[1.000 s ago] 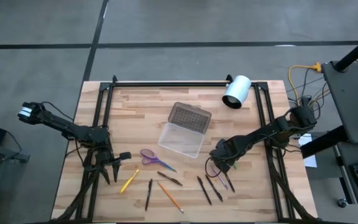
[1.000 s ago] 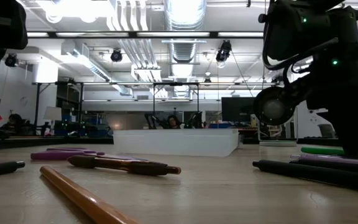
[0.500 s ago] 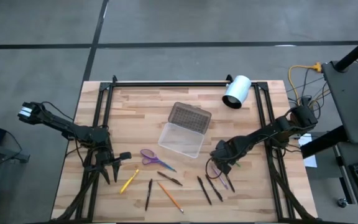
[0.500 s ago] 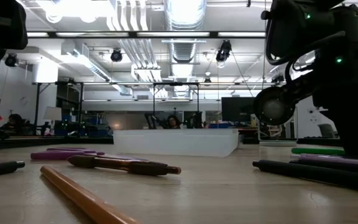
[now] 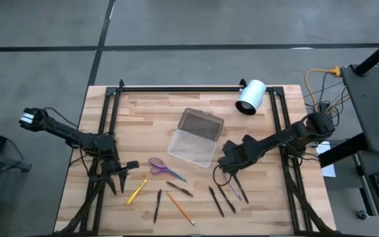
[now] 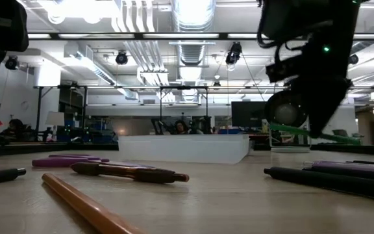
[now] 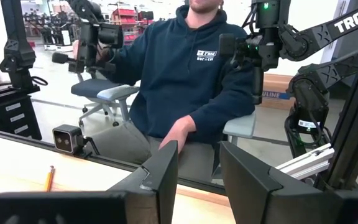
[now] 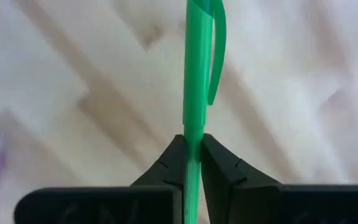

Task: Pick & place school supplies into a supply box
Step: Put the green pen into the supply box

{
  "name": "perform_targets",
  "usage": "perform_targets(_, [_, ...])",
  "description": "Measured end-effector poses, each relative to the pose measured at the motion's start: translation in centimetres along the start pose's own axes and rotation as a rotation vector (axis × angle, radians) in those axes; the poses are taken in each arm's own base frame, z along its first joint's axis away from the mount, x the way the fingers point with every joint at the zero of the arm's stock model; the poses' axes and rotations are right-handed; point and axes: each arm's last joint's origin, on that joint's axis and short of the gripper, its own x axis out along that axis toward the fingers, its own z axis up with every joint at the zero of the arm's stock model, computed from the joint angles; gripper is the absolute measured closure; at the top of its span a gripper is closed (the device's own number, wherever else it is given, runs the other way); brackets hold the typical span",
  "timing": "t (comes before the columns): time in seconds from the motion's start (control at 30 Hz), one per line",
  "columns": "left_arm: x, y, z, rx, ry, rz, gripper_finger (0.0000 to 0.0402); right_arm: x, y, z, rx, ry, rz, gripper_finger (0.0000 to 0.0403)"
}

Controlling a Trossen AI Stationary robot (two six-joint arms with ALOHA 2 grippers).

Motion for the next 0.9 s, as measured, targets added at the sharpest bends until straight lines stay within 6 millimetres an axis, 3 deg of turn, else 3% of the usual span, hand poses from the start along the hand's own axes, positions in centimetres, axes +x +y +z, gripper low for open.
perform_targets(0.4, [0.0, 0.0, 0.0, 0.0, 0.0, 0.001, 0.0297, -3.7, 2.1, 3.6, -0.066, -0.23, 0.054, 0.0388])
perform_targets(0.63, [0.0, 0.0, 0.0, -0.001, 0.0, 0.001, 0.0297, -3.9, 2.7, 5.7, -0.139, -0.346, 0.118, 0.0388])
perform_targets(0.9, [0.0, 0.0, 0.0, 0.0, 0.0, 0.002, 0.0297, -2.8, 1.8, 7.8, -0.182, -0.369, 0.1, 0.0388])
